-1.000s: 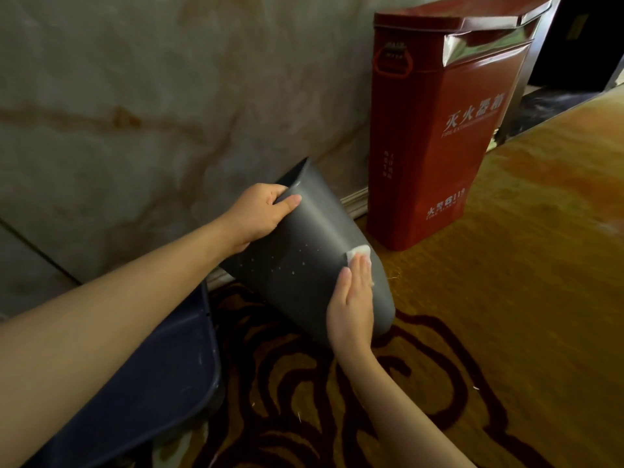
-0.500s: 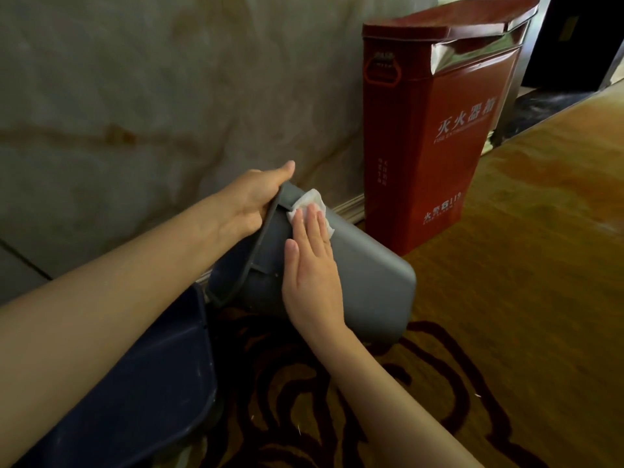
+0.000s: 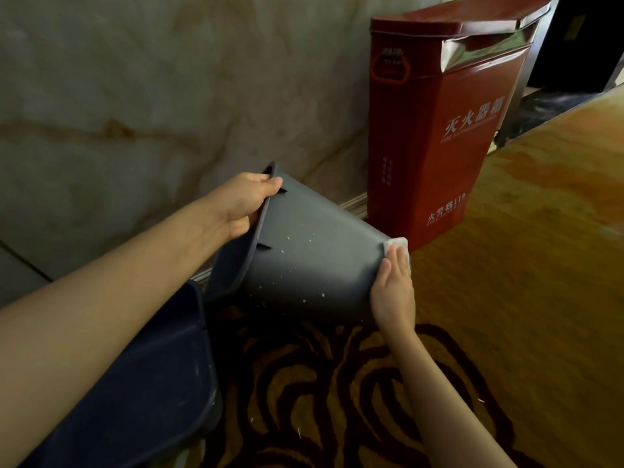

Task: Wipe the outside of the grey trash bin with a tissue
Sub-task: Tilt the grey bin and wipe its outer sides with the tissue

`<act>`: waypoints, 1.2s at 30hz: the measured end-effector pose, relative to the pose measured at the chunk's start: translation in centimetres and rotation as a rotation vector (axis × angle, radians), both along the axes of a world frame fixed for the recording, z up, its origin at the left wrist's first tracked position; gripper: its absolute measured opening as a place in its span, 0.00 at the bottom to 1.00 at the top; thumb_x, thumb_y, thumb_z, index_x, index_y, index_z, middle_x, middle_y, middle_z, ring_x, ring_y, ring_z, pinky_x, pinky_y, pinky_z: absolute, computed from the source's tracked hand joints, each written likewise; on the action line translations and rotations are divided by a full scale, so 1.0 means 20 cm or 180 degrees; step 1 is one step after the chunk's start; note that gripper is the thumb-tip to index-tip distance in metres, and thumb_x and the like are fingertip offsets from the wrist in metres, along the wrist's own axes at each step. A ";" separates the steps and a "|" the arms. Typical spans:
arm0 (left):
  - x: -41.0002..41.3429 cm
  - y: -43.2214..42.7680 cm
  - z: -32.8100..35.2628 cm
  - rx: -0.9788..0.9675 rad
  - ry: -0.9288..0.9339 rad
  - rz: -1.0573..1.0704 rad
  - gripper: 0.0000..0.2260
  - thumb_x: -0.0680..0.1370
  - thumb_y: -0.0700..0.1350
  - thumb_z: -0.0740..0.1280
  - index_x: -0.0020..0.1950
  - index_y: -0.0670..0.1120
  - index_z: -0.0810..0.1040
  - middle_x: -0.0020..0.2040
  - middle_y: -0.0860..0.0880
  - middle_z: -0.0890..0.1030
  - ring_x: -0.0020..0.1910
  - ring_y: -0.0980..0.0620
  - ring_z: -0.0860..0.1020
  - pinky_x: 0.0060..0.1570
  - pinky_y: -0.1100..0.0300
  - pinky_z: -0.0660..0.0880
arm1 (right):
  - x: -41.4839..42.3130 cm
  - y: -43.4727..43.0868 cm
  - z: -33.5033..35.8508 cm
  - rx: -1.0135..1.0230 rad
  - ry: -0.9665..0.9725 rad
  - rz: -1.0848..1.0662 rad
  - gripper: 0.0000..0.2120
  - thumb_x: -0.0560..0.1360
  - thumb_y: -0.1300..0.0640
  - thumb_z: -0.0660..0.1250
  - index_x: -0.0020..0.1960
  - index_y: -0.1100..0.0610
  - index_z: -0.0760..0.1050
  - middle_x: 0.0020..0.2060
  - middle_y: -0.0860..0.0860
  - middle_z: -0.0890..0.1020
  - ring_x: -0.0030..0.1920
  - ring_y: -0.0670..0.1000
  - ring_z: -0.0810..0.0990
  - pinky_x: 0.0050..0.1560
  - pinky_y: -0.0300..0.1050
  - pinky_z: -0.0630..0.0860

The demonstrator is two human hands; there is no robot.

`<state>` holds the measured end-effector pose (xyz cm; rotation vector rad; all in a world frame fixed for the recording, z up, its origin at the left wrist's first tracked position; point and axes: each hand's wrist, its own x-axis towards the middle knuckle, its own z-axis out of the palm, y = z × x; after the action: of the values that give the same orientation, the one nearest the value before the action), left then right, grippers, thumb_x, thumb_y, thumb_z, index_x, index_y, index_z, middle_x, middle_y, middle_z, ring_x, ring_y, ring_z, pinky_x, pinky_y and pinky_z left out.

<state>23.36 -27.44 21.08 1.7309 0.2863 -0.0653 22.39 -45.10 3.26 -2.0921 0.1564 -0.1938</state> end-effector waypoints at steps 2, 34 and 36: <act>0.01 -0.04 0.00 0.0001 -0.0025 0.0015 0.15 0.79 0.39 0.57 0.63 0.33 0.71 0.33 0.47 0.79 0.26 0.57 0.80 0.29 0.64 0.78 | 0.01 -0.03 -0.02 0.0032 0.0101 -0.0105 0.22 0.81 0.50 0.44 0.75 0.53 0.51 0.76 0.50 0.53 0.75 0.46 0.48 0.72 0.42 0.46; 0.06 0.21 0.17 -0.0012 0.1178 -0.0702 0.19 0.77 0.56 0.57 0.58 0.42 0.74 0.52 0.41 0.83 0.49 0.44 0.83 0.43 0.50 0.81 | -0.05 0.08 0.11 -0.0298 -0.0388 0.0664 0.22 0.81 0.49 0.47 0.74 0.50 0.55 0.74 0.47 0.59 0.73 0.43 0.53 0.67 0.38 0.53; -0.01 0.22 0.18 -0.0289 0.0943 -0.0968 0.18 0.76 0.52 0.61 0.61 0.43 0.73 0.57 0.41 0.82 0.53 0.43 0.82 0.47 0.48 0.81 | -0.02 0.06 0.11 -0.0232 -0.0278 0.0610 0.22 0.81 0.49 0.47 0.74 0.50 0.55 0.74 0.48 0.59 0.73 0.44 0.55 0.65 0.37 0.53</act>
<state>23.24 -22.96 24.71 1.6606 0.2303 -0.5517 21.92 -43.84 5.48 -2.1517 -0.1051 -0.1768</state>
